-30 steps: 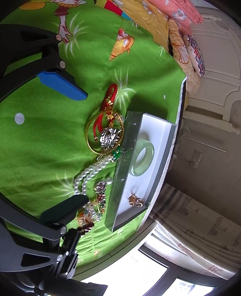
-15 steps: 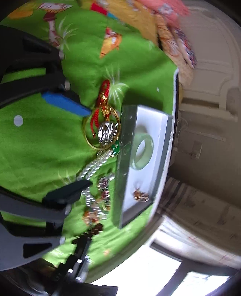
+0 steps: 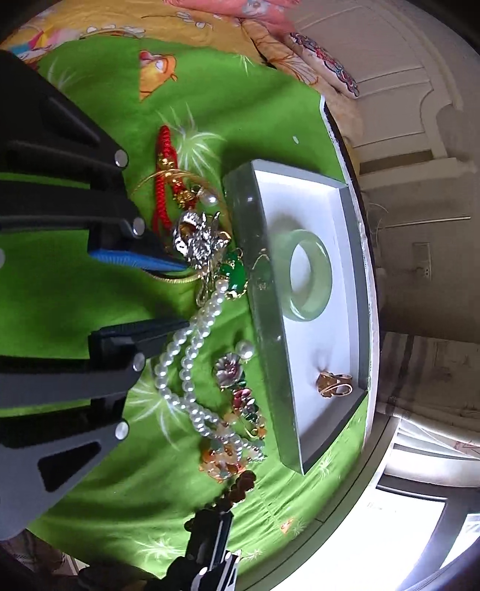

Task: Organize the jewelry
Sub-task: 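Grasp the gold bangle with the left gripper while the right gripper lifts the red bracelet, then lower the gold bangle and red bracelet into the box while both grippers open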

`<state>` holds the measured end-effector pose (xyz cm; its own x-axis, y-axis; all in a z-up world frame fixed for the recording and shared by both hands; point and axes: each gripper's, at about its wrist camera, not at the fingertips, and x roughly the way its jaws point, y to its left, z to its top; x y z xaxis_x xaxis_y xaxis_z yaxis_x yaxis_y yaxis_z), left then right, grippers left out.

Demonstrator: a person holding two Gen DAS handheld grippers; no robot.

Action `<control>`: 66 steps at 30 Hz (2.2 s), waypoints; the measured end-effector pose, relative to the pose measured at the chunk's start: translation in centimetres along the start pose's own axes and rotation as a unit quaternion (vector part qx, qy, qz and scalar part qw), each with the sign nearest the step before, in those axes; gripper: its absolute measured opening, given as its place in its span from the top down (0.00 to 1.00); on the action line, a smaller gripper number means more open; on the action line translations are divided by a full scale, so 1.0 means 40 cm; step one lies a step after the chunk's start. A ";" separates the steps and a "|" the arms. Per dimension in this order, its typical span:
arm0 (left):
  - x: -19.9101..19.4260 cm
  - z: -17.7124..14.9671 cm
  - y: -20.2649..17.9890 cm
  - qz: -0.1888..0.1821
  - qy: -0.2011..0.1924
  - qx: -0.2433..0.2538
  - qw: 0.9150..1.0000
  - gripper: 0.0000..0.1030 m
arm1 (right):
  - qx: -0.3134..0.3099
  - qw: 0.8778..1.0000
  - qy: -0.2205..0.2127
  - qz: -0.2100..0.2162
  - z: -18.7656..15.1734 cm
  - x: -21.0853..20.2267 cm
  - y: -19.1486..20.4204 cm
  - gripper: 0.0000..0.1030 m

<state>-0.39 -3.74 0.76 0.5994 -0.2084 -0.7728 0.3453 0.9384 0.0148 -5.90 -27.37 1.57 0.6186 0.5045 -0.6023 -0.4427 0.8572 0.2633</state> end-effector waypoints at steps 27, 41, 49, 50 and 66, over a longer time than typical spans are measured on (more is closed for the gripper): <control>-0.206 0.032 -0.050 0.002 -0.107 0.017 0.994 0.97 | 0.058 0.994 -0.080 0.047 0.030 -0.091 -0.045 0.85; -0.163 0.103 -0.106 0.002 -0.094 0.056 0.994 0.97 | 0.086 0.988 -0.109 0.073 0.123 -0.111 -0.074 0.85; -0.048 0.260 -0.131 0.017 -0.072 0.081 0.994 0.97 | 0.066 0.989 -0.128 0.022 0.248 -0.069 -0.096 0.85; -0.032 0.276 -0.132 0.019 -0.068 0.082 0.994 0.97 | 0.060 0.990 -0.129 0.006 0.262 -0.057 -0.097 0.85; 0.174 0.346 -0.132 0.050 -0.032 0.065 0.996 0.39 | 0.052 0.991 -0.072 -0.098 0.260 0.103 -0.153 0.57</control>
<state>11.94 -13.96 4.09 0.6792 -0.1366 -0.7212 0.3691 0.9128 0.1747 6.12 -29.47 5.31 0.7751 0.3310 -0.5382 -0.2405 0.9422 0.2331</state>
